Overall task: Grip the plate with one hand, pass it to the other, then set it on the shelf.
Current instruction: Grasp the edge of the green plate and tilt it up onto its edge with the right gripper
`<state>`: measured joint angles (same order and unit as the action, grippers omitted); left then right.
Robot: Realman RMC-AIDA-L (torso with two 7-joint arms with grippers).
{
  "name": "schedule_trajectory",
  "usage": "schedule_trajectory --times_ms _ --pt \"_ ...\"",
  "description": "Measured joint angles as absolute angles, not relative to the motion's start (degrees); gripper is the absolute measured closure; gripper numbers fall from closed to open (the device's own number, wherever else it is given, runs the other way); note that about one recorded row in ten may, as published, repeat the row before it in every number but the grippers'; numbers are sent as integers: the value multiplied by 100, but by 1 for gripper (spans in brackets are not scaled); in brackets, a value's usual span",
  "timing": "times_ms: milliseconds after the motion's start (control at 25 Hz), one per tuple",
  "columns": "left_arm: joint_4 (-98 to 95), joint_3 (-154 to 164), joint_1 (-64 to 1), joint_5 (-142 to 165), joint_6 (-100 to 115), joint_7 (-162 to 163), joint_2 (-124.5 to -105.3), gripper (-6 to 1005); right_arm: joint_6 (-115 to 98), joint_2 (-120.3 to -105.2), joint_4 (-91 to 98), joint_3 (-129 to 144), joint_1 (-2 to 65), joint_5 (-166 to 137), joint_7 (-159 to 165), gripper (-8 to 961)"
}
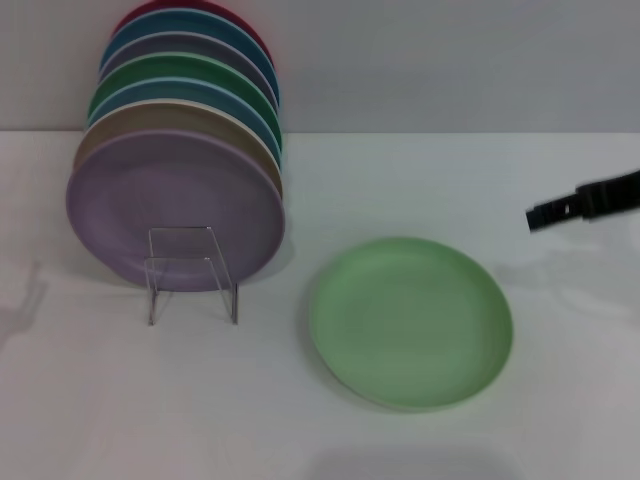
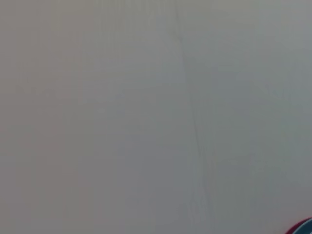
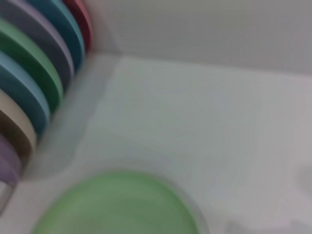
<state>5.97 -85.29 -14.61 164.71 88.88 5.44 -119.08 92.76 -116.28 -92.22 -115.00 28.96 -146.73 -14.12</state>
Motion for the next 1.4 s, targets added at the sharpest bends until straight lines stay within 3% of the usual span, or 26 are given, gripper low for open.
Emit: schedule_trajectory --times_ms 680,1400 --pt "607 -8534 -1476 16480 8797 580 -11908 215 8508 -11662 -6803 -10796 3718 -15130 -1592 183" --pt "606 -8525 -1476 16465 8789 580 -11908 215 8232 -11643 -6073 -10620 4047 -15117 -1654 224"
